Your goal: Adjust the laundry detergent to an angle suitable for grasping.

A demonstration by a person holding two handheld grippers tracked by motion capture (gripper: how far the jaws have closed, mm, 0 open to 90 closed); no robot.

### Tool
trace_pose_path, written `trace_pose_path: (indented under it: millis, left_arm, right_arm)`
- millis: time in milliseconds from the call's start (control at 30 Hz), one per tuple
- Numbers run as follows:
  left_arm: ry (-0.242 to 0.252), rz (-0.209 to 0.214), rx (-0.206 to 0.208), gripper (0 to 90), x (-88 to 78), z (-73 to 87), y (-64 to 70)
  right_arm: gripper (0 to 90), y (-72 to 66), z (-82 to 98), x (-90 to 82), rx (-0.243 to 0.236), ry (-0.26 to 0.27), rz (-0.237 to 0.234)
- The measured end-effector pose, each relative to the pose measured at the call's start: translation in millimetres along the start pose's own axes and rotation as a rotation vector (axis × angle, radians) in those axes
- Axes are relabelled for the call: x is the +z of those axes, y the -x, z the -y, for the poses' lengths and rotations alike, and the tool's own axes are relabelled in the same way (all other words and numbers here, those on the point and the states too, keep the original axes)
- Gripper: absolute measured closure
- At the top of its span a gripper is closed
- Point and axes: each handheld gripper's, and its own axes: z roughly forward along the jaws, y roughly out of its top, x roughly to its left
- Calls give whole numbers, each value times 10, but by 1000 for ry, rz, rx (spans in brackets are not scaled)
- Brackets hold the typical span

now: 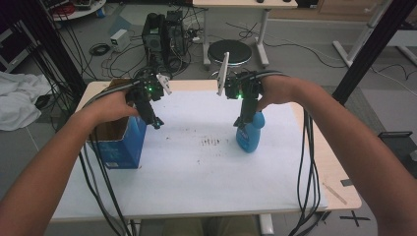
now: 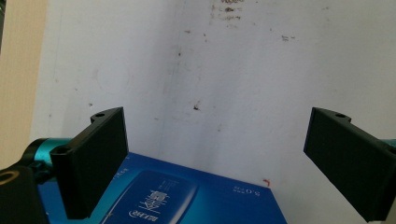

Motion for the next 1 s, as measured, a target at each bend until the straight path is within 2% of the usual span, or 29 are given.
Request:
trace_pose_path:
  millis: [133, 200, 267, 300, 467, 500, 567, 600, 633, 700, 733, 767, 1000]
  left_arm:
    - [-4, -2, -1, 63, -20, 12, 17]
    - [-12, 0, 0, 63, -27, 10, 23]
    - [3, -1, 0, 63, -20, 12, 30]
    - [-12, -4, 6, 64, -35, 3, 30]
    - [5, -5, 5, 63, -26, -6, 56]
    - [6, 1, 6, 63, -21, -7, 60]
    - [4, -2, 6, 64, -11, -10, 73]
    - [25, -2, -21, 64, 5, -9, 95]
    - [1, -4, 8, 64, -5, -13, 82]
    - [-5, 0, 9, 63, -7, -17, 90]
    - [19, 2, -9, 63, 5, -16, 103]
    - [-9, -7, 14, 63, -14, -25, 100]
    - [5, -10, 18, 63, -5, -43, 135]
  right_arm:
    - [30, -22, 12, -19, -7, -7, 6]
    - [30, -55, 40, -53, 8, -3, 12]
    - [30, -58, 55, -69, 2, -2, 14]
    - [30, -69, 70, -85, 9, 0, 17]
    - [30, -114, 181, -182, 34, 5, 33]
    - [30, -120, 247, -207, 34, 11, 44]
    - [30, -143, 326, -230, 66, -4, 54]
    - [30, -143, 326, -230, 66, -4, 54]
    - [30, -158, 406, -235, 79, -13, 55]
    - [30, -182, 474, -232, 93, -16, 55]
    - [30, -182, 474, -232, 93, -16, 55]
    - [30, -191, 505, -233, 94, -21, 55]
    - [30, -287, 650, -247, 173, -13, 64]
